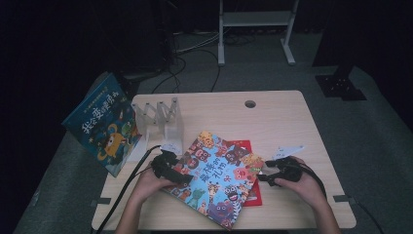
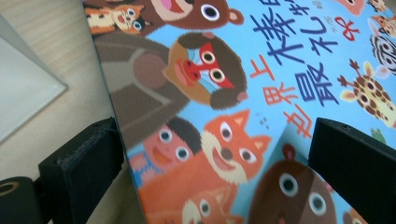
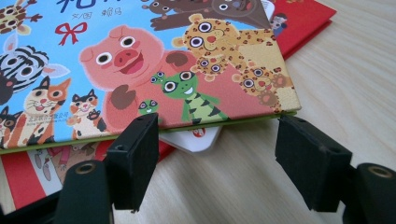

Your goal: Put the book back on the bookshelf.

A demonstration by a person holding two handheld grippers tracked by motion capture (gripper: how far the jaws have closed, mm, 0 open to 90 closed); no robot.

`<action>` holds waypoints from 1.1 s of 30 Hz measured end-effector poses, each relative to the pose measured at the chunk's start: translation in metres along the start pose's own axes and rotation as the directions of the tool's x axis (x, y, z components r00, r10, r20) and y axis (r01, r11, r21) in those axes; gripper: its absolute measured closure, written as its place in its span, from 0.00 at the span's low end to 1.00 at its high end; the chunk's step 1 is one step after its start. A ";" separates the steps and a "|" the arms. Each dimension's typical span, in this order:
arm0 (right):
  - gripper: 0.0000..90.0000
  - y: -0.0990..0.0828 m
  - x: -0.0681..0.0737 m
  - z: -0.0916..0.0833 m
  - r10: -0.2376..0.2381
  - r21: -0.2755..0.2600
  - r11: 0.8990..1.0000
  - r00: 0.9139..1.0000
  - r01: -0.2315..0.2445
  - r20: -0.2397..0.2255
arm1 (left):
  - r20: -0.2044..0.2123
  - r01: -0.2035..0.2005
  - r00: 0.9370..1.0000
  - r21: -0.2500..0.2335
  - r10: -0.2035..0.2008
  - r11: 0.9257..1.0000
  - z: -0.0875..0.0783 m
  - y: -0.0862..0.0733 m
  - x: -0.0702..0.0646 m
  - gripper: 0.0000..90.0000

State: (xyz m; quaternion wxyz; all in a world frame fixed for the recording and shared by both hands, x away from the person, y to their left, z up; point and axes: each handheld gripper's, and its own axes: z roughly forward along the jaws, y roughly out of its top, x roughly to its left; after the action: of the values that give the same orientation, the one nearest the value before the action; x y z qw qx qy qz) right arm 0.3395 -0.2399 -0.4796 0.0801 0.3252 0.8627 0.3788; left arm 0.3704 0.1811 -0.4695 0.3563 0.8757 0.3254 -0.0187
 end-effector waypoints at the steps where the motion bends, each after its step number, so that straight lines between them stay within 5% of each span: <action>1: 0.32 0.001 0.001 0.001 -0.005 0.003 1.000 1.000 0.005 -0.001 | 0.000 0.004 1.000 -0.004 -0.004 1.000 0.000 0.001 0.001 0.03; 13: 0.32 0.010 0.008 0.008 -0.025 0.011 1.000 1.000 0.025 -0.001 | 0.000 0.013 1.000 -0.006 -0.013 1.000 -0.001 0.004 0.013 0.03; 27: 0.24 0.000 0.027 0.010 -0.015 -0.015 1.000 1.000 0.015 -0.011 | -0.014 0.029 0.999 0.015 -0.029 0.999 0.002 0.013 0.015 0.05; 33: 0.24 0.000 0.032 0.010 -0.032 -0.022 0.999 0.999 0.033 0.028 | -0.010 0.048 0.999 0.014 -0.048 0.999 0.000 0.015 0.014 0.05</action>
State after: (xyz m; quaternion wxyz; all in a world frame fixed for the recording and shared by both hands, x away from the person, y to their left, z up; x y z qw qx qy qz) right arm 0.3183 -0.2145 -0.4832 0.1017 0.3153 0.8625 0.3826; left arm 0.3909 0.1807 -0.4641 0.3480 0.8701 0.3481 -0.0253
